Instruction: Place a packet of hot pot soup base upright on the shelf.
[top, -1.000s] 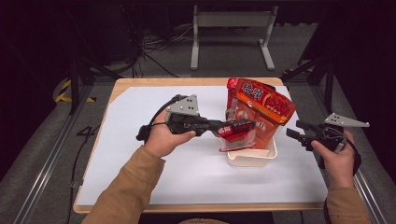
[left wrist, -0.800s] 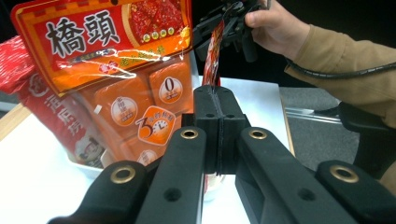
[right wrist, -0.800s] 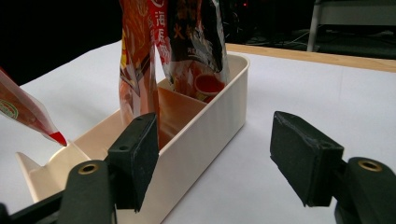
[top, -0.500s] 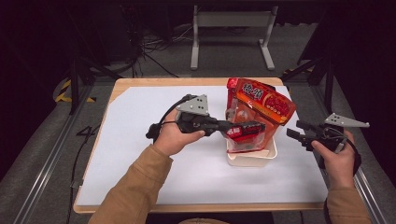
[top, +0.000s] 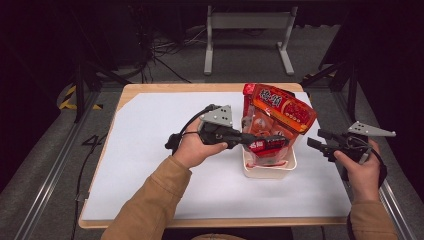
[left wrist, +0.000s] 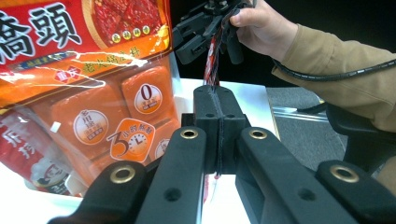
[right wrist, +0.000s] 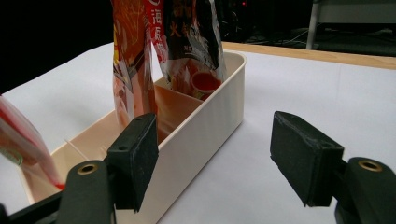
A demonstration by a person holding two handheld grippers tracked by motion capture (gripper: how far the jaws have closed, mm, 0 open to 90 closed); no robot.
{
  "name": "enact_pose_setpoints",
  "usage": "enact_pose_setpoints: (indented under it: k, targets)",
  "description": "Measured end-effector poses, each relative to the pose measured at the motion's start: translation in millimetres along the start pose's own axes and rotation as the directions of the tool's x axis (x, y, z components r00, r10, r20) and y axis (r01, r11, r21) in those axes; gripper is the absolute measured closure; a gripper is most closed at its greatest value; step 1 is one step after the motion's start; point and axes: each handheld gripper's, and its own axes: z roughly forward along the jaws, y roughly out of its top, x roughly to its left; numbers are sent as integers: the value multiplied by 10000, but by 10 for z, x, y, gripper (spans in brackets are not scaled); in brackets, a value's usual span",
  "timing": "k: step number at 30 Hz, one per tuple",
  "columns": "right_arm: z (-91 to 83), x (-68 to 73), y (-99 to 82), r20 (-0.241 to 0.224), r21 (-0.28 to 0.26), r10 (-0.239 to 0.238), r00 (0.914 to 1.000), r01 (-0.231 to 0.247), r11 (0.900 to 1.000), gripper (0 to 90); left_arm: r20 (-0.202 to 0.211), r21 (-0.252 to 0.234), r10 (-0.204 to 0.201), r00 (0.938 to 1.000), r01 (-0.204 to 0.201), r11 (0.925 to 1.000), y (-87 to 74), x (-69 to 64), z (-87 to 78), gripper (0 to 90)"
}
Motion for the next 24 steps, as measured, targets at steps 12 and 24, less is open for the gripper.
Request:
enact_pose_setpoints:
  k: [12, 24]
  targets:
    - [-2, -2, -2, -2, -4, -1, 10000, 1, 10000, 329, 128, 364, 34, 9999, -39, 9993, -45, 14, 152, 900]
    - [-5, -5, -3, -4, -2, -6, 10000, 6, 10000, 329, 200, 638, -123, 9997, 110, 9979, -116, 54, 290, 896]
